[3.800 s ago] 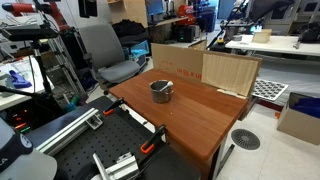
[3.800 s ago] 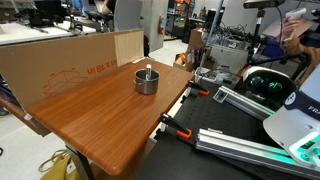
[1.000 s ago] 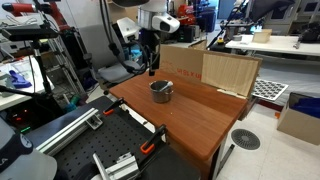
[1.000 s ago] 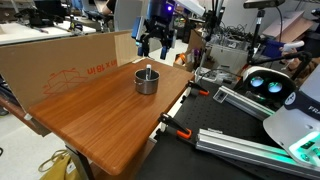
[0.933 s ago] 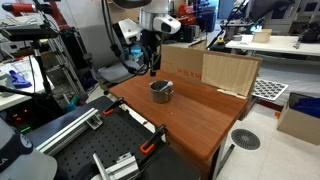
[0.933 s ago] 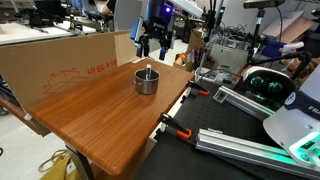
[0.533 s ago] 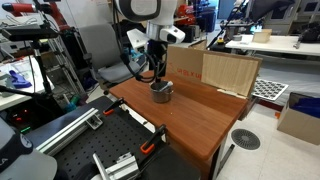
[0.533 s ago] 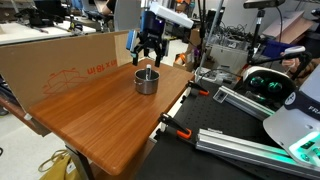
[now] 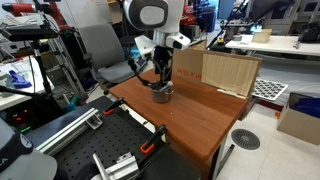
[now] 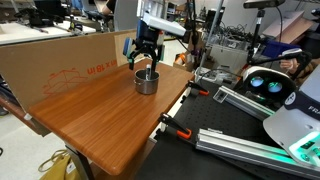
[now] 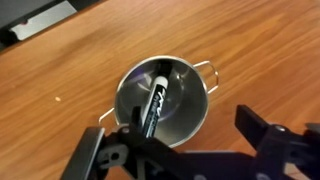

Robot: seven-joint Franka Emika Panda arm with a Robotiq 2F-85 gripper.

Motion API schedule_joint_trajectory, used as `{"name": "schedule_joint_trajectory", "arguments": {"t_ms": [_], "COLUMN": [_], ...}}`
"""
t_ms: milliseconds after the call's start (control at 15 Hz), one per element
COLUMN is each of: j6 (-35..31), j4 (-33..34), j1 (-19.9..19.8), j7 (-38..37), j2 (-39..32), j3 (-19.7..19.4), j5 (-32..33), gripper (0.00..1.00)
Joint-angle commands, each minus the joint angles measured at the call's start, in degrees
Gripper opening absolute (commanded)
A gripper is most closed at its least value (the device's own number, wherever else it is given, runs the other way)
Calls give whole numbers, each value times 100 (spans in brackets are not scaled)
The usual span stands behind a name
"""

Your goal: Take the black marker out of the pot and place it on the right side of the table

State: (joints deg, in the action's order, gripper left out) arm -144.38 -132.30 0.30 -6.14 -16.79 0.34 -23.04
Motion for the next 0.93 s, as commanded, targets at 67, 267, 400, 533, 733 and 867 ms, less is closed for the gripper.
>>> {"name": "schedule_joint_trajectory", "arguments": {"t_ms": [67,267,400,533,733,867], "j6": [-71,-46,-23,4,12,3], "j4": [166,210,268,330,393,423], "j1": [-100,-140,-153,-162,-142,-134], "j7": [-57,-47,-92,-114,-142,-152], "j2": [-170,-220,-267,-314,-371,-408], "j3": [38,27,15,8,-7,-8], "j5": [-10,-10,9,34,125,148], "gripper": [100,100,100,93,68,53]}}
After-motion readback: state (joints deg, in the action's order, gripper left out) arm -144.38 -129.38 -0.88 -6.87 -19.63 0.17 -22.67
